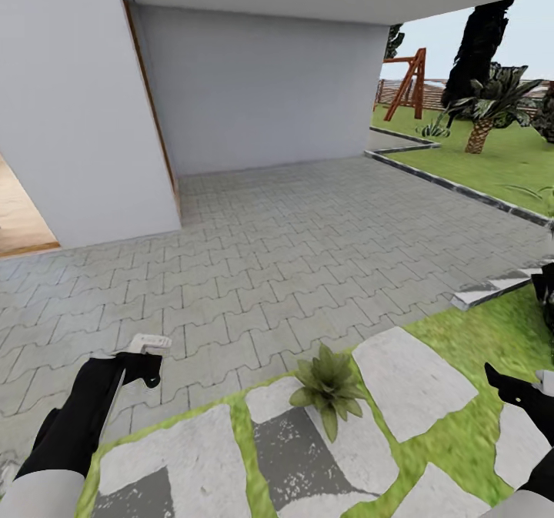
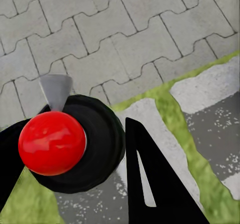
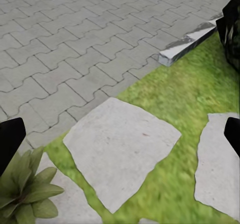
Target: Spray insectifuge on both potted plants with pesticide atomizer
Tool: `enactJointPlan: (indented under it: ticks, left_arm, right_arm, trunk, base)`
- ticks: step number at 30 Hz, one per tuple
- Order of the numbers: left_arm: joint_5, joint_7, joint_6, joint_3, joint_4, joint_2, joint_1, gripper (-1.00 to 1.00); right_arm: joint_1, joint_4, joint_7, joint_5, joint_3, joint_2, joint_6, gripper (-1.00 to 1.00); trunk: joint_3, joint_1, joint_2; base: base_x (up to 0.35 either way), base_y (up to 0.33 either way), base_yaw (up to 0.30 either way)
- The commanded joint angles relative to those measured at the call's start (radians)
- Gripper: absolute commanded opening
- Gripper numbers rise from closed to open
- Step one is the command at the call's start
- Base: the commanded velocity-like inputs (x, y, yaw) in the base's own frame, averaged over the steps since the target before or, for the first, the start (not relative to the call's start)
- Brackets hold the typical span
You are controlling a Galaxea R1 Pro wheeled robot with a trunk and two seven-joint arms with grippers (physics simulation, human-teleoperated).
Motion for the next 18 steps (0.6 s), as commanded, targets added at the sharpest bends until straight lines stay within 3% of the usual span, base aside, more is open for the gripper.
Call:
enactJointPlan:
  ticks: [1,18]
  left_arm:
    - [-0.011,-0.01,0.002,0.001,-0.001,0.0,-0.001,-1.0]
    - [-0.011,-0.01,0.002,0.001,-0.001,0.0,-0.001,-1.0]
  right_arm:
    - [-0.002,-0.003,0.007,0.004,-0.002,0.001,0.005,1.0]
    - [-0.002,-0.002,0.007,0.003,-0.002,0.001,0.005,1.0]
  trunk:
    - [-0.001,0.001,-0.002]
    - [0.016,0.001,-0.002]
  base:
    - [0.196,0.305,-0.229]
    - [0.195,0.306,-0.228]
